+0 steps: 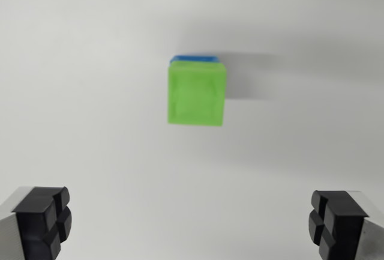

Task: Stack cube

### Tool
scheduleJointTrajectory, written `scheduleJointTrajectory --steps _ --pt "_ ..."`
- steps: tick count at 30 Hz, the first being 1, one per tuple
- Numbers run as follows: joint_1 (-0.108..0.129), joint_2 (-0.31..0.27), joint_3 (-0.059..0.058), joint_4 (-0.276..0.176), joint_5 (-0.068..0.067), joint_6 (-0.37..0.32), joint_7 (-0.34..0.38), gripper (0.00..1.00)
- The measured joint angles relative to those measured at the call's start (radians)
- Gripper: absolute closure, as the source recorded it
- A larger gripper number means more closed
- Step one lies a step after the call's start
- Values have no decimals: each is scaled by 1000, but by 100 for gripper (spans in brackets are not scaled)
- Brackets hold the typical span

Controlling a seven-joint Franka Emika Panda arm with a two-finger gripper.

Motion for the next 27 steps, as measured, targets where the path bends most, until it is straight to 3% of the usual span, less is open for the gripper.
scheduleJointTrajectory --steps 12,27 --pt "0 -37 0 62 0 -99 0 0" --pt "0 -55 0 115 0 -171 0 0"
